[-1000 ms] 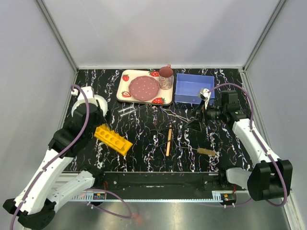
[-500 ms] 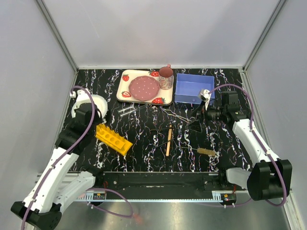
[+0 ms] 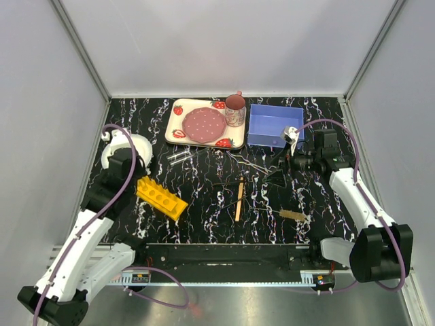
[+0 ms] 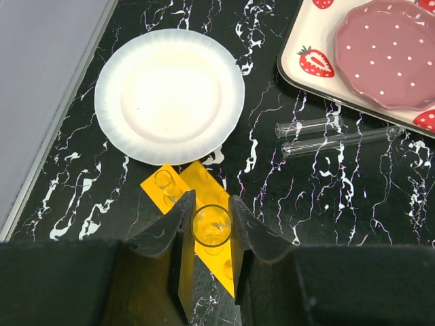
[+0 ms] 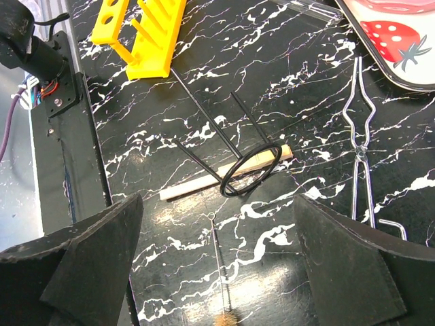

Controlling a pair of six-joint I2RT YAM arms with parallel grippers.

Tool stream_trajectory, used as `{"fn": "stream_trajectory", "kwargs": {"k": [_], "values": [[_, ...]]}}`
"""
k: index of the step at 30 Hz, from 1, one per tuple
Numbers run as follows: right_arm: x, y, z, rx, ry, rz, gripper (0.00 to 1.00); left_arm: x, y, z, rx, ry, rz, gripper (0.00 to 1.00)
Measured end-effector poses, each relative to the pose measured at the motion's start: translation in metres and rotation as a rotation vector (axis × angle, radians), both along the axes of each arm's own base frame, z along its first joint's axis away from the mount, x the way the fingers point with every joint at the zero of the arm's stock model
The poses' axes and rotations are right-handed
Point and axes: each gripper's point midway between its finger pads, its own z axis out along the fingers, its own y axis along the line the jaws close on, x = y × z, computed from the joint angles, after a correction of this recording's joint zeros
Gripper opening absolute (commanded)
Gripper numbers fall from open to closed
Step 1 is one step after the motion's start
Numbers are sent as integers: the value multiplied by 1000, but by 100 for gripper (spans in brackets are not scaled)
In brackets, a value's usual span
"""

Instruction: Organize the chemistry lab equipment

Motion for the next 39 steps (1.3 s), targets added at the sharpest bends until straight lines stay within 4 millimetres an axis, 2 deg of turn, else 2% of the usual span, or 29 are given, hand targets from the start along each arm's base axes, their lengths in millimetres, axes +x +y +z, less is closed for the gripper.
{"fn": "stream_trajectory", "kwargs": {"k": [7,15,18,28,36,39], "values": [[1,0,-1,0,2,-2,97,-3,0,0,-19,-15,1,18],[1,-1,-1,-1,0,-3,97,-8,-1,-42,-39,36,15,18],[1,-1,-1,-1,-1,-4,97,-8,-2,-51,-41,45,19,18],[1,-2,-1,1,2,-2,97,-7,-2,-64,-55,22,21,21],[2,-1,-3,1,6,0,97,-8,-2,-63,-64,-1,20,32],[2,-1,-3,1,7,0,97,-8,-2,-62,-67,-8,20,33]]}}
